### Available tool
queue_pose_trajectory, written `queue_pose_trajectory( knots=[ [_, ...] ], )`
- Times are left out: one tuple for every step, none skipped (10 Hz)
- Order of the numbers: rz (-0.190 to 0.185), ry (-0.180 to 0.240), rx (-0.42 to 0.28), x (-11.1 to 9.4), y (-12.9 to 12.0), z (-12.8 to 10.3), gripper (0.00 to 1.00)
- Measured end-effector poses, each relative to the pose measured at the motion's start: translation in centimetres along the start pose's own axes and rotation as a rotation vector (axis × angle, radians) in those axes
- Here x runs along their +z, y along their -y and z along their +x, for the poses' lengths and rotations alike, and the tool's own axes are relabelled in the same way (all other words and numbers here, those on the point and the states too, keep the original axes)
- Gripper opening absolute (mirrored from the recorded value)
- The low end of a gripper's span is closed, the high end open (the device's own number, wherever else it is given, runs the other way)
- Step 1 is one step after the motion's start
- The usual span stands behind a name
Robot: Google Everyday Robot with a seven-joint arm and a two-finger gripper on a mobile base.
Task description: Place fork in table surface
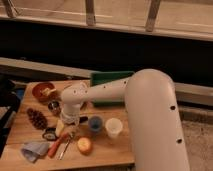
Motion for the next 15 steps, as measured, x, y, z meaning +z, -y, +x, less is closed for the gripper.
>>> queue_pose_trajectory(
  knots=[
    [0.017,-0.004,0.006,-0.4,0.9,0.5,0.74],
    [0.029,-0.012,0.018,-0.6,1.8,1.5,0.74],
    [0.033,-0.018,0.028,-0.6,2.2,2.1,0.74],
    [0.033,-0.019,0.038,-0.5,2.5,2.4,0.74],
    [0.028,-0.019,0.045,-0.3,2.6,2.7,0.74],
    [0.023,-0.017,0.045,-0.1,2.4,2.8,0.74],
    [0.022,-0.013,0.04,0.0,2.1,2.7,0.74],
    [0.02,-0.008,0.033,0.0,1.7,2.4,0.74],
    [0.02,-0.004,0.029,-0.1,1.5,2.2,0.74],
    [0.018,-0.001,0.026,-0.1,1.3,2.0,0.74],
    [0.014,-0.001,0.023,0.0,1.1,1.9,0.74],
    [0.008,-0.003,0.024,0.3,1.0,1.8,0.74],
    [0.002,-0.003,0.026,0.5,1.1,1.8,0.74],
    [-0.005,-0.004,0.029,0.7,1.2,1.8,0.74],
    [-0.01,-0.006,0.033,1.0,1.3,1.9,0.74]
  ],
)
